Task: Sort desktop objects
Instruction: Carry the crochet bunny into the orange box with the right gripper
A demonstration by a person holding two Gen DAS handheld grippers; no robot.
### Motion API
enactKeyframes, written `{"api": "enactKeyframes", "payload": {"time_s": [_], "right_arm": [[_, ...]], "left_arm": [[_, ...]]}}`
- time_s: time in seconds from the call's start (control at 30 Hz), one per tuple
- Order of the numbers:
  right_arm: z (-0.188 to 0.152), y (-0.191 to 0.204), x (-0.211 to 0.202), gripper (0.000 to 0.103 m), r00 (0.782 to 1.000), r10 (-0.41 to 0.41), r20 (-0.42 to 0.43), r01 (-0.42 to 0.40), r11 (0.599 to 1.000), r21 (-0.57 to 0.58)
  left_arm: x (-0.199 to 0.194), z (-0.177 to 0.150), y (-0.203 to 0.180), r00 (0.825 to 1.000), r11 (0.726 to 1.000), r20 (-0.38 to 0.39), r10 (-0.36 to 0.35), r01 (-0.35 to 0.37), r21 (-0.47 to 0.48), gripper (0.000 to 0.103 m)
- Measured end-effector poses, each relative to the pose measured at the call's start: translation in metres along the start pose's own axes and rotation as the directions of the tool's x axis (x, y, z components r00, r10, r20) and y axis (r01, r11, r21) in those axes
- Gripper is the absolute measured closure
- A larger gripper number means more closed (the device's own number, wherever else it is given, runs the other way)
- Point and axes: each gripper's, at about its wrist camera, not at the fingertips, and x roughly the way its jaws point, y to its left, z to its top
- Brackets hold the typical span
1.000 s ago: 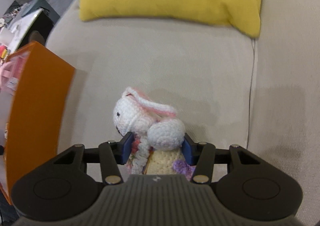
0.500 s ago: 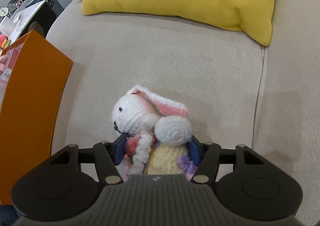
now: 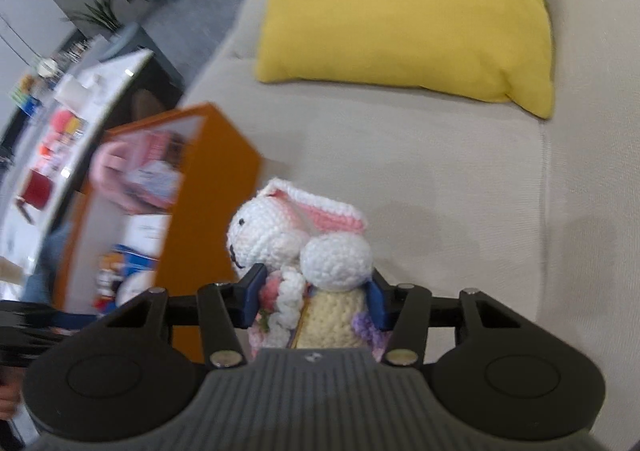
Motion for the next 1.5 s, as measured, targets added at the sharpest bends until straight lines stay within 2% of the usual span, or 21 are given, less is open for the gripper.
{"api": "enactKeyframes", "payload": {"time_s": [0.13,0.23,0.3,0.4,0.5,0.63,0.73,0.8,0.9,1.03,1.17,1.27,1.5], "right_arm": [[-0.012,0.034,-0.006,0.049,0.998,0.032,0.053,-0.031,0.999,-0.017],[-0.018,0.051,-0.004,0.049,0.996,0.049,0.079,-0.049,0.999,-0.008],[-0.017,0.057,0.000,0.049,0.994,0.071,0.088,-0.072,0.997,0.010],[-0.016,0.069,0.001,0.049,0.991,0.095,0.097,-0.099,0.994,0.036],[-0.014,0.086,0.004,0.049,0.989,0.111,0.096,-0.115,0.993,0.036],[-0.017,0.117,0.012,0.049,0.991,0.095,0.094,-0.094,0.996,-0.006],[-0.020,0.137,0.015,0.048,0.992,0.042,0.120,-0.039,0.999,-0.024],[-0.021,0.146,0.013,0.048,0.990,0.028,0.140,-0.026,1.000,-0.017],[-0.023,0.158,0.014,0.048,0.989,0.058,0.135,-0.058,0.998,-0.004],[-0.030,0.174,0.028,0.048,0.992,-0.013,0.126,0.014,1.000,-0.009],[-0.036,0.177,0.042,0.048,0.992,-0.082,0.099,0.080,0.997,0.021],[-0.041,0.181,0.051,0.046,0.989,-0.119,0.083,0.117,0.993,0.023],[-0.048,0.183,0.048,0.044,0.991,-0.129,0.046,0.130,0.992,-0.009]], "left_arm": [[0.012,-0.001,0.007,0.998,0.996,0.012,-0.057,0.058,-0.072,0.040],[0.026,-0.003,0.004,0.999,0.995,-0.012,-0.053,0.052,-0.083,0.040],[0.033,-0.004,0.002,0.999,0.997,-0.018,-0.039,0.038,-0.070,0.040],[0.037,-0.004,0.001,1.000,0.999,-0.008,-0.026,0.025,-0.041,0.046],[0.033,-0.002,0.002,1.000,0.999,0.003,-0.020,0.020,0.047,0.051],[0.025,0.000,0.012,1.000,0.989,0.005,0.017,-0.018,0.150,0.067],[0.021,-0.001,0.021,1.000,0.983,0.009,0.008,-0.009,0.183,0.067],[0.020,-0.003,0.028,1.000,0.985,0.015,-0.014,0.011,0.170,0.066],[0.019,-0.008,0.038,0.998,0.990,0.030,-0.060,0.055,0.133,0.065],[0.018,-0.014,0.049,0.992,0.991,0.068,-0.111,0.105,0.082,0.065],[0.007,-0.015,0.052,0.985,0.992,0.129,-0.114,0.107,0.067,0.065],[0.001,-0.017,0.056,0.978,0.987,0.143,-0.154,0.148,0.055,0.065],[-0.001,-0.019,0.055,0.971,0.982,0.149,-0.186,0.179,0.056,0.066]]}}
